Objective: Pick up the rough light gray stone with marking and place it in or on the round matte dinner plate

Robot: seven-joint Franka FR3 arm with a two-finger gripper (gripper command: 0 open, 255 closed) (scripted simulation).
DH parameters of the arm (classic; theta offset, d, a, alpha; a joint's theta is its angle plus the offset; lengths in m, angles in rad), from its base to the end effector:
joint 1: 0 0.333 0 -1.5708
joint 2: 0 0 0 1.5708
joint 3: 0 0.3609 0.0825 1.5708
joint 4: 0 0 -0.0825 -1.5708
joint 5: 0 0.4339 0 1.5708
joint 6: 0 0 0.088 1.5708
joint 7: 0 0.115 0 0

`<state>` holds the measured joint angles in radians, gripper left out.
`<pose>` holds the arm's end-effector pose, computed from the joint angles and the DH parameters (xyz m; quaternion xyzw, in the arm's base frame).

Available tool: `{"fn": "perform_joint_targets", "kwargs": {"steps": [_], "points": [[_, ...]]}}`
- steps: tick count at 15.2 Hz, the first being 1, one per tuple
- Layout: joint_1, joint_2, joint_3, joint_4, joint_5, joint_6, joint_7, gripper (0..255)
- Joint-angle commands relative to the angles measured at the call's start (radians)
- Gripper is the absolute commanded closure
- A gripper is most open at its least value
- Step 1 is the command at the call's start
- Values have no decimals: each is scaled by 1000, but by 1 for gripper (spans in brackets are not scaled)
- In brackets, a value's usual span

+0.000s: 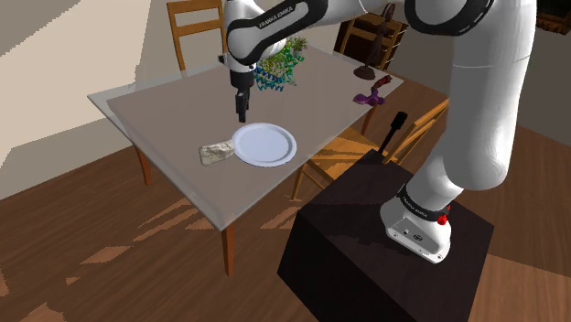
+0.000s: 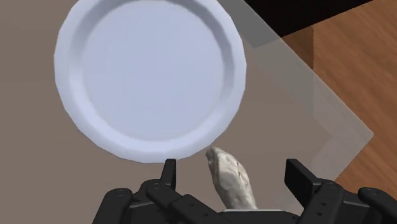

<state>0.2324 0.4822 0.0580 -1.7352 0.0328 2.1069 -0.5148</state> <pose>0.6821 0.2018 0.2955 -0.9228 -0.3803 0.0515 0.0332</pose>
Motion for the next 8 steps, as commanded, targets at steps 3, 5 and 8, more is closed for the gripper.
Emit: {"fn": "perform_joint_targets", "kwargs": {"steps": [3,5,8], "points": [[26,165,20,168,-14,-26,-28,0],[41,241,29,249,-22,-42,-41,0],[66,361,42,386,-34,-76,-62,0]]}}
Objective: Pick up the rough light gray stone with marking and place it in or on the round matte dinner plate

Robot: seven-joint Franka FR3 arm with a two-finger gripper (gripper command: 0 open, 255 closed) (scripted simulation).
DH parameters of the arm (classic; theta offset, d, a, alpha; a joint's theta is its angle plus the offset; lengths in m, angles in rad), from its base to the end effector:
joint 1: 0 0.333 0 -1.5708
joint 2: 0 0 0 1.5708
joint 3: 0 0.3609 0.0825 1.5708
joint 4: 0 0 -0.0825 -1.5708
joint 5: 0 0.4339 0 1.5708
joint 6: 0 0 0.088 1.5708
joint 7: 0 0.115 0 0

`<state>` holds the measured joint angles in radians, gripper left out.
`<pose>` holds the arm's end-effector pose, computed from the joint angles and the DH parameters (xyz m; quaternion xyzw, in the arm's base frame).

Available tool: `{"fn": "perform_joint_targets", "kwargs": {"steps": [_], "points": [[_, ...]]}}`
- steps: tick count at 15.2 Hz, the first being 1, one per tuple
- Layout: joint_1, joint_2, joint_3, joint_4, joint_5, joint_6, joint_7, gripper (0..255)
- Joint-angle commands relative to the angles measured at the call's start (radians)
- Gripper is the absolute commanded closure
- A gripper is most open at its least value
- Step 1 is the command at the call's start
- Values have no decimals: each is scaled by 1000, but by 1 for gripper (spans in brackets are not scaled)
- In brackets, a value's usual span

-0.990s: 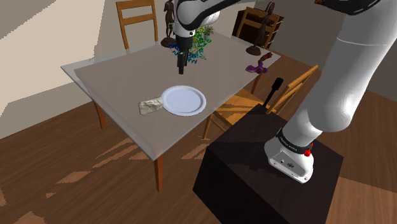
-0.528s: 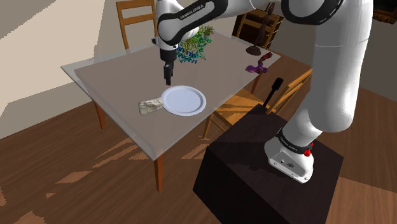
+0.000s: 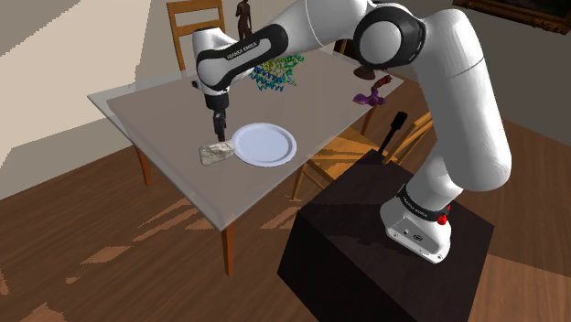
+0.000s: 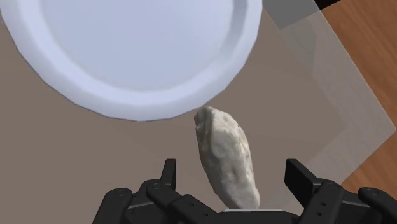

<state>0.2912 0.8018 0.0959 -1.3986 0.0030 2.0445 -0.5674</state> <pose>0.7325 0.2833 0.2107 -0.8908 -0.4464 0.0726 0.0434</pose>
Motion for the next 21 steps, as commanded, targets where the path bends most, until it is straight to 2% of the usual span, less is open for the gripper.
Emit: {"fn": "perform_joint_targets", "kwargs": {"steps": [1,9,16,17,21], "points": [[12,65,6,77,-7,-21,-13,0],[16,108,4,46,-8,53,-12,0],[16,108,4,46,-8,53,-12,0],[16,108,4,46,-8,53,-12,255],[16,109,4,47,-8,53,-12,255]]}}
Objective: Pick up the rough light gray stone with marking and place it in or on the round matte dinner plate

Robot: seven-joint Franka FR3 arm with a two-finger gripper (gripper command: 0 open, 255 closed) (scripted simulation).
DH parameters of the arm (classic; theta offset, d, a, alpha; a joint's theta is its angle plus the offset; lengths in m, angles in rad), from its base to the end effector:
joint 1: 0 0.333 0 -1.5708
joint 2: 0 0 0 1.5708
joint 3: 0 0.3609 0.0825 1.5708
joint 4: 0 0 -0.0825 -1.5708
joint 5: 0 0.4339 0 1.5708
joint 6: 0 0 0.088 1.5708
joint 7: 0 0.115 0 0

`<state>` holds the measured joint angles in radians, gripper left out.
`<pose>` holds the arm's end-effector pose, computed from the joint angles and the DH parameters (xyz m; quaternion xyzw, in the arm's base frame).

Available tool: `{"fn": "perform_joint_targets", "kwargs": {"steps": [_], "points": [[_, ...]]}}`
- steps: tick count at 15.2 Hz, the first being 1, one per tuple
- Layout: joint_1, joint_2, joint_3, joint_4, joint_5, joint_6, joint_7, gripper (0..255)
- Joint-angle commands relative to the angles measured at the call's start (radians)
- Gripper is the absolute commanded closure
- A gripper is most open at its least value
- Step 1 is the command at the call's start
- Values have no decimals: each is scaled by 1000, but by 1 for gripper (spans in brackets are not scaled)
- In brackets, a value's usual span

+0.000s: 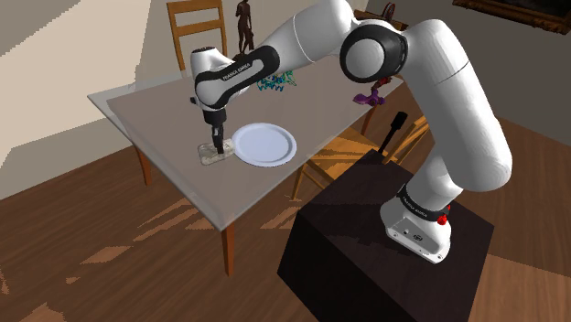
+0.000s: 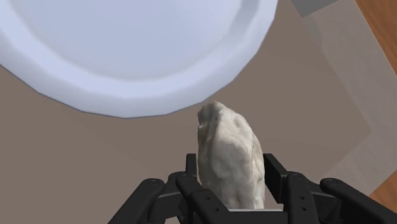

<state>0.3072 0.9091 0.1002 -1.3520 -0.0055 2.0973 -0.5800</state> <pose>0.7328 0.2983 0.1516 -0.8839 -0.4593 0.0761 0.0454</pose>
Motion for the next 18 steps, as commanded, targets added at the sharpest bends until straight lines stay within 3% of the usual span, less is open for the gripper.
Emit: {"fn": "perform_joint_targets", "kwargs": {"steps": [1,18], "points": [[0,1,0,-1,0,1,0,255],[-4,-111,6,-12,5,-100,5,255]]}}
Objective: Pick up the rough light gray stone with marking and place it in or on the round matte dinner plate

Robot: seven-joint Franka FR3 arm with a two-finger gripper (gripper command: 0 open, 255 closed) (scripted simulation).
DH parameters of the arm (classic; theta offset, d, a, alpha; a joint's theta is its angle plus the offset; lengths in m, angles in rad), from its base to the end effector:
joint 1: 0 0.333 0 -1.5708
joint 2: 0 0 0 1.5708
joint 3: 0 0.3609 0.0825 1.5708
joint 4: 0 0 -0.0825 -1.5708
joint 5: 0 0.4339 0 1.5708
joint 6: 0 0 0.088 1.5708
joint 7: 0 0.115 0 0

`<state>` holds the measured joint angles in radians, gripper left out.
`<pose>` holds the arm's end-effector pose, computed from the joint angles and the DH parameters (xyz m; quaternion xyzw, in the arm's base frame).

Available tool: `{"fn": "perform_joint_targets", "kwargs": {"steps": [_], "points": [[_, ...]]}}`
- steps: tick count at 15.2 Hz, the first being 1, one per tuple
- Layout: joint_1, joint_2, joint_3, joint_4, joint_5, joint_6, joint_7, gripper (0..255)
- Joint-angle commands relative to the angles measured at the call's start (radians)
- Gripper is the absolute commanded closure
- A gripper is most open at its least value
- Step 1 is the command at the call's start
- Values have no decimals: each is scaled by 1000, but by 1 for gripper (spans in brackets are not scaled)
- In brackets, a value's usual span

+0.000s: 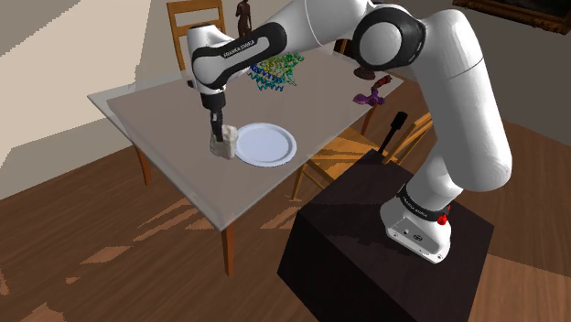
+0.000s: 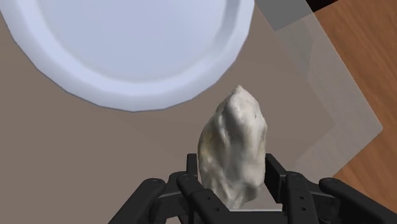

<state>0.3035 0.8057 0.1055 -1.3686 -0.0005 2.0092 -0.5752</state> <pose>0.7312 0.2985 0.2198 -0.8838 -0.4592 0.0769 0.0455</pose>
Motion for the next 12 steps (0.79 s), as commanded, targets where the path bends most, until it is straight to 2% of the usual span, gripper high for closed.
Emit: {"fn": "perform_joint_targets", "kwargs": {"steps": [1,4,12], "points": [[-1,-15,1,6,1,-20,0,255],[-2,-33,2,9,2,-42,1,255],[-121,-219,-24,-279,11,54,-135,255]]}}
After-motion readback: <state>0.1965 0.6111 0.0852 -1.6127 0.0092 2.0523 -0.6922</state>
